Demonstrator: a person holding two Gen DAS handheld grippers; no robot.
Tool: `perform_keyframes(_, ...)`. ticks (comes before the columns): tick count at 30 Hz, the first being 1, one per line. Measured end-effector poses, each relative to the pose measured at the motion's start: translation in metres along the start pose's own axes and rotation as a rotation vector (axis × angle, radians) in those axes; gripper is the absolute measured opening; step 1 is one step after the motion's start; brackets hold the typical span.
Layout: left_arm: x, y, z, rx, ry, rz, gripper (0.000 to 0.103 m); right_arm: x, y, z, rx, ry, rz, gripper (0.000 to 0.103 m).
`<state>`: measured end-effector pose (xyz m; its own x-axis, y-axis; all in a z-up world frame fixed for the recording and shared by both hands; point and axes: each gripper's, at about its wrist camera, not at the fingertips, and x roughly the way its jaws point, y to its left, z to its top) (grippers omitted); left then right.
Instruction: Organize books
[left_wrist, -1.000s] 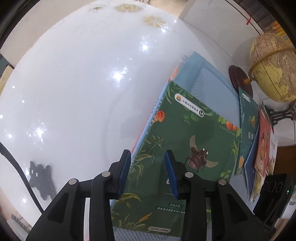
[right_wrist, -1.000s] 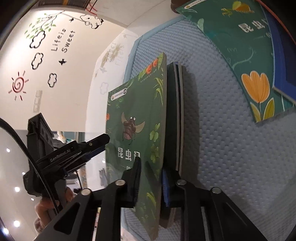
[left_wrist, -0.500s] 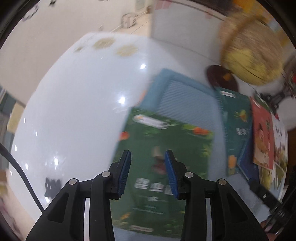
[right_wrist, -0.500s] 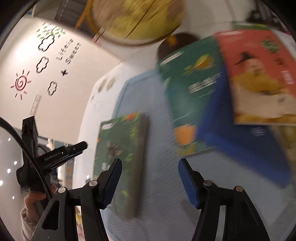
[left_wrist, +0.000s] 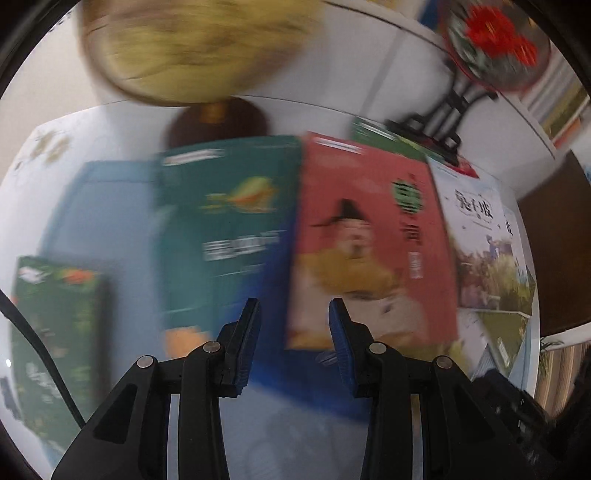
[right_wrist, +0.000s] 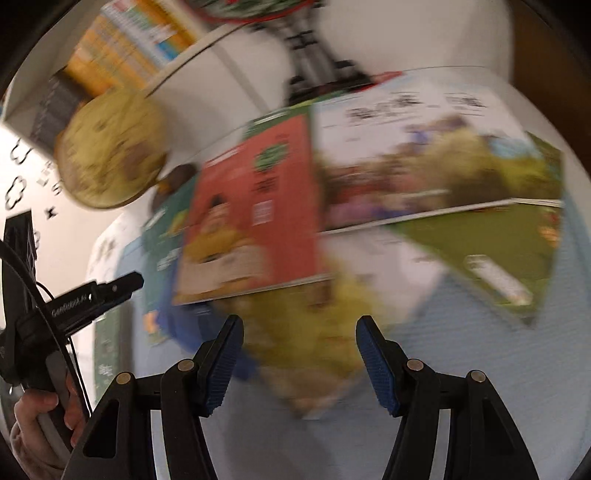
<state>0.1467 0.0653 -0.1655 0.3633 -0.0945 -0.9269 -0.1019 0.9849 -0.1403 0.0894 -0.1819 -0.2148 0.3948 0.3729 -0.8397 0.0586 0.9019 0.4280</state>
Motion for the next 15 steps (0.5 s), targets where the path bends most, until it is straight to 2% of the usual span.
perform_keyframes(4, 0.037, -0.039, 0.007, 0.005, 0.024, 0.002, 0.035, -0.002, -0.027, 0.01, -0.047, -0.016, -0.07, 0.061)
perform_keyframes(6, 0.039, -0.054, 0.012, 0.03, -0.036, 0.049, 0.037, -0.002, -0.031, 0.014, -0.07, -0.022, -0.082, 0.061)
perform_keyframes(8, 0.046, -0.062, 0.019, 0.031, -0.046, 0.04, 0.053, -0.003, -0.036, 0.02, -0.082, -0.038, -0.091, 0.061)
perform_keyframes(9, 0.051, -0.066, 0.021, 0.027, -0.061, 0.043, 0.091, -0.003, -0.04, 0.023, -0.084, -0.044, -0.089, 0.061)
perform_keyframes(10, 0.062, -0.069, 0.024, 0.027, -0.054, 0.069, 0.102, -0.001, -0.04, 0.025, -0.083, -0.046, -0.09, 0.061)
perform_keyframes(11, 0.068, -0.072, 0.024, 0.043, -0.059, 0.117, 0.103, 0.001, -0.045, 0.027, -0.079, -0.044, -0.095, 0.061)
perform_keyframes(12, 0.067, -0.075, 0.022, 0.07, -0.12, 0.135, 0.103, 0.004, -0.047, 0.028, -0.075, -0.035, -0.1, 0.061)
perform_keyframes(15, 0.068, -0.076, 0.01, 0.069, -0.262, 0.121, 0.103, 0.011, -0.053, 0.03, -0.061, -0.023, -0.088, 0.062)
